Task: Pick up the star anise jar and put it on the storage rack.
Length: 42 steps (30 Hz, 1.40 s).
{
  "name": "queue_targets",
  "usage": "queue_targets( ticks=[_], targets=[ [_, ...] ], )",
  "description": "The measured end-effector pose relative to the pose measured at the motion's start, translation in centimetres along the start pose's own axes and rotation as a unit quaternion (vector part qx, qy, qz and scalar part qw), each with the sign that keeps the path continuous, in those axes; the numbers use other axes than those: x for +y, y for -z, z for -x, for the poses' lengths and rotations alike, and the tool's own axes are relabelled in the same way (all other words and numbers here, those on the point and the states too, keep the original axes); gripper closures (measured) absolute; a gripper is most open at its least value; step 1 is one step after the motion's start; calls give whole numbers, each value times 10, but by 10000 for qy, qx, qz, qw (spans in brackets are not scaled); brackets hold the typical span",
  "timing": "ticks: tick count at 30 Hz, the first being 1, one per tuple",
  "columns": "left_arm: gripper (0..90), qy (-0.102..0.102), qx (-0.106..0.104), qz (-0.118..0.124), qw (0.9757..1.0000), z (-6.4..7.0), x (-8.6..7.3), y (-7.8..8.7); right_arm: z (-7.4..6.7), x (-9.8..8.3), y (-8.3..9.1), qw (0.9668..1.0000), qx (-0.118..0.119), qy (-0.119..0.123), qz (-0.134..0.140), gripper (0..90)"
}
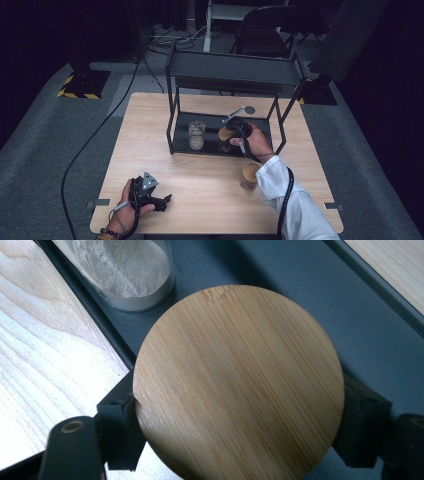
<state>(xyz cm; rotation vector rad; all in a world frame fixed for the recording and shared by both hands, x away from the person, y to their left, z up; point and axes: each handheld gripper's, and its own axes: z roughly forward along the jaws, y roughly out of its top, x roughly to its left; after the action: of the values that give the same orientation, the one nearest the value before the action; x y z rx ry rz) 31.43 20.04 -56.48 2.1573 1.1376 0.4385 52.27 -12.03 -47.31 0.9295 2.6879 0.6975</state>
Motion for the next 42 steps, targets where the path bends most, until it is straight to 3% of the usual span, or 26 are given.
queue_targets(
  ticks=[17,26,34,42],
  targets=[
    [0,5,-6,4,10000,0,0,0,1,-4,-7,9999,-19,-40,-106,226],
    [0,3,-5,3,10000,0,0,0,2,-5,-9,9999,-30,-56,-152,168],
    [0,-5,-1,-3,10000,0,0,0,1,-5,-12,9998,-21,-104,-138,48],
    [0,-8,-7,4,10000,0,0,0,0,-4,-11,9998,-52,-164,-59,43]
  ],
)
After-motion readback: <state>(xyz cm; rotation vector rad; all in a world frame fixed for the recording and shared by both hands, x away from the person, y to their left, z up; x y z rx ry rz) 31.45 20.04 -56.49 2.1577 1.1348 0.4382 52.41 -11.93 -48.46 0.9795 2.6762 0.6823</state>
